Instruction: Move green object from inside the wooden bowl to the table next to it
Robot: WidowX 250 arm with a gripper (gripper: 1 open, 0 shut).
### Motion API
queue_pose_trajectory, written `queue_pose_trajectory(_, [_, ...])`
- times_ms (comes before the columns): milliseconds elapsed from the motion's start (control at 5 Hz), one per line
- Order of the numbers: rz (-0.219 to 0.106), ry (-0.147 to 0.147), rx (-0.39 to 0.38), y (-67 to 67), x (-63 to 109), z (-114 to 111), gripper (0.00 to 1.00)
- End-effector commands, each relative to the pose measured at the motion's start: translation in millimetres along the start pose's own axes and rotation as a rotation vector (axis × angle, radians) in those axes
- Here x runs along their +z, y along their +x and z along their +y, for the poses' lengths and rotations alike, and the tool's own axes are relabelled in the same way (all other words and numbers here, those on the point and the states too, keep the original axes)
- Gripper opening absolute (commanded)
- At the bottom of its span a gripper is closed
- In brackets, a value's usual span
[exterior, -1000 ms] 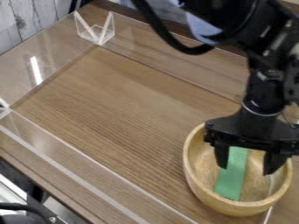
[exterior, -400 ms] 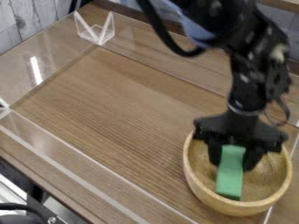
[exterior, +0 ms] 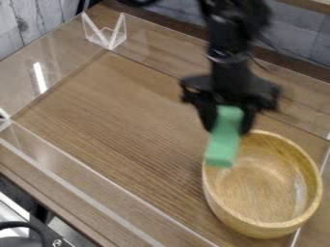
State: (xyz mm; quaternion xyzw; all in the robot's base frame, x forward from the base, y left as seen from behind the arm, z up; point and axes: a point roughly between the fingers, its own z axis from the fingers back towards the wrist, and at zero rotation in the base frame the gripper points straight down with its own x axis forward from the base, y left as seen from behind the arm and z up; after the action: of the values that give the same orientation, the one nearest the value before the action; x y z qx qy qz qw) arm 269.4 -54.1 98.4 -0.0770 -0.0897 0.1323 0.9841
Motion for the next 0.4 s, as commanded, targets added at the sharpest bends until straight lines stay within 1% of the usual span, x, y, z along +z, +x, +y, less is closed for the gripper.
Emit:
queue_pose_trajectory(0, [-0.060,-0.006,0.006,23.9,4.3,35.7,0.00])
queue_pose_trajectory(200, [-0.077,-0.003,-0.012,31.9,-0.6,34.8,0.00])
